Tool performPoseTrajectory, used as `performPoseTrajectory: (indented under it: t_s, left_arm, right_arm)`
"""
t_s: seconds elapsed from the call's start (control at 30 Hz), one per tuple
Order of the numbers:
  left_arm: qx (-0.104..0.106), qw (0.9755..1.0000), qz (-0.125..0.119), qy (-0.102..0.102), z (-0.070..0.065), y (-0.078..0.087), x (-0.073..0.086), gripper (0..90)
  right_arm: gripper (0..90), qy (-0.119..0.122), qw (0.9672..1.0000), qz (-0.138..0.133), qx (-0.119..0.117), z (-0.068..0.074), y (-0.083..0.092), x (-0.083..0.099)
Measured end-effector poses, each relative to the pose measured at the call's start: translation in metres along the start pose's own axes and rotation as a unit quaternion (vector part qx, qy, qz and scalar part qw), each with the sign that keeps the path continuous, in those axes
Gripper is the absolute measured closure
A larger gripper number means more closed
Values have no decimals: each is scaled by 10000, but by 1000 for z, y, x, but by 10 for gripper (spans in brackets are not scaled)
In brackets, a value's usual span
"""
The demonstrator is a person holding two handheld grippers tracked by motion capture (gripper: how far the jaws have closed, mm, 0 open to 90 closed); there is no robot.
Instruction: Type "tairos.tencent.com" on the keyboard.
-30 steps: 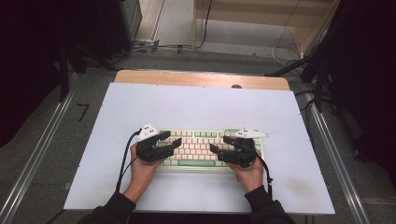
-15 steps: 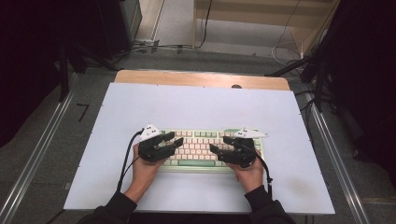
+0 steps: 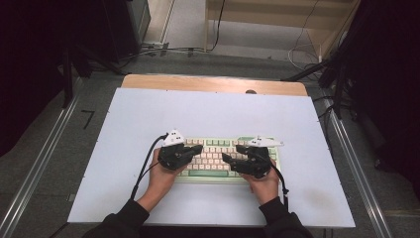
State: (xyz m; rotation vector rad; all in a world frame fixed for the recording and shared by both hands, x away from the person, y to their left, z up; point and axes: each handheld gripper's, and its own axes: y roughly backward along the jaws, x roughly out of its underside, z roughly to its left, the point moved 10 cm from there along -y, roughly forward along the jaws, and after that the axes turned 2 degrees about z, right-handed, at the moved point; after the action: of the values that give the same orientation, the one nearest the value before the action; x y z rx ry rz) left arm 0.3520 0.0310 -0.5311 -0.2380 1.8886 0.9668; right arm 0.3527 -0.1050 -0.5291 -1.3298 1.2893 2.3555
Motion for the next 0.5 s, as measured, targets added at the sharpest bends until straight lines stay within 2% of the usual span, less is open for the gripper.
performPoseTrajectory:
  t_s: [0.17, 0.5]
  left_arm:
    - [-34, 9998, 187, -44, -1, -8, 3, 900]
    - [-103, 9991, 406, 17, 3, -17, 9, 900]
  right_arm:
    - [306, -4, 10000, -1, -1, 0, 0, 0]
    - [312, 3, 10000, -19, 4, 0, 0, -1]
